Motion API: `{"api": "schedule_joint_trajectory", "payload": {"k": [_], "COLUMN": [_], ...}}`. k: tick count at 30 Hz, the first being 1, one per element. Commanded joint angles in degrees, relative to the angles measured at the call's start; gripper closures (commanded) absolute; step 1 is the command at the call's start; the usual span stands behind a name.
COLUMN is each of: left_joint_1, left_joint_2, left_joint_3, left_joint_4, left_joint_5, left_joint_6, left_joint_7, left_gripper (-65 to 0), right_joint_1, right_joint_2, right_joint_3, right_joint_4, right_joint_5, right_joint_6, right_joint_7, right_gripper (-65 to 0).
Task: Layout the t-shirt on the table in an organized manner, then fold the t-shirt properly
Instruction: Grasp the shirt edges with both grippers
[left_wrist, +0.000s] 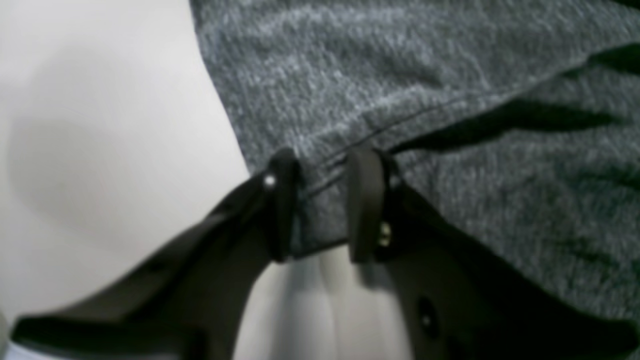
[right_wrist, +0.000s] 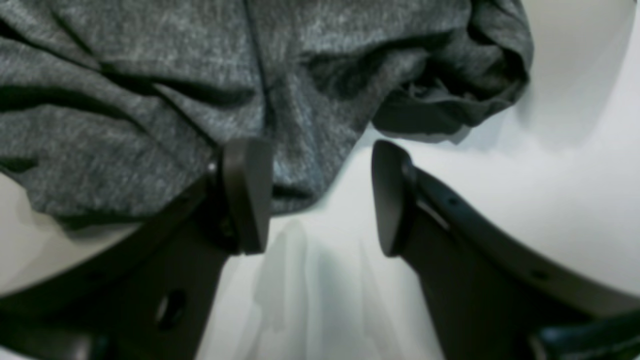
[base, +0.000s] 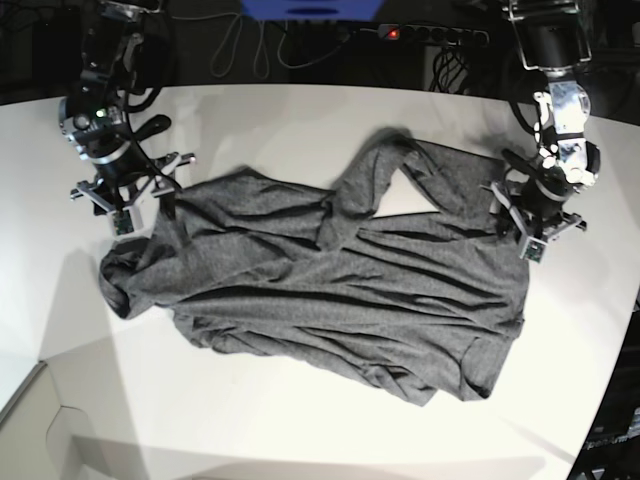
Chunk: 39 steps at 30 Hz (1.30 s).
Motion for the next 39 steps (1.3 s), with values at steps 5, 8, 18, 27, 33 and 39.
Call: {"api": "schedule_joint_trajectory", "payload": {"k": [5, 8, 18, 27, 33, 39], "left_joint_1": [-0.25, 0.02, 5.55, 12.85, 15.49, 17.42], "left_joint_2": [-0.66, -0.66, -0.48, -0.66, -0.31, -0.31], "left_joint_3": [-0.46, -0.63, -0.81, -0.81, 0.77, 2.71], "left_joint_4": [1.14, 5.27, 20.75, 27.52, 27.43, 25.05], "left_joint_5": [0.5, 0.24, 0.07, 0.33, 0.07, 0.15], "left_joint_6": [-0.19, -0.27, -0.36, -0.36, -0.36, -0.36], "left_joint_7": [0.92, 1.01, 1.1, 1.1, 1.1, 0.74], "left_gripper": [0.0, 0.0, 0.0, 0.0, 0.0, 0.0], "right_joint_1": [0.39, 0.39, 0.39, 0.3, -0.4, -0.49], "right_joint_2": [0.21, 0.21, 0.21, 0.12, -0.5, -0.58], "right_joint_3": [0.19, 0.19, 0.19, 0.01, -0.07, 0.19], "right_joint_4": [0.86, 0.95, 1.04, 1.13, 1.22, 1.3], "right_joint_5": [0.51, 0.51, 0.51, 0.51, 0.59, 0.59], "right_joint_6": [0.0, 0.0, 0.0, 0.0, 0.0, 0.0], "right_joint_7": [1.32, 1.32, 1.32, 1.32, 1.67, 1.67], "right_gripper": [-32.2, -32.2, -32.1, -32.1, -32.1, -32.1]}}
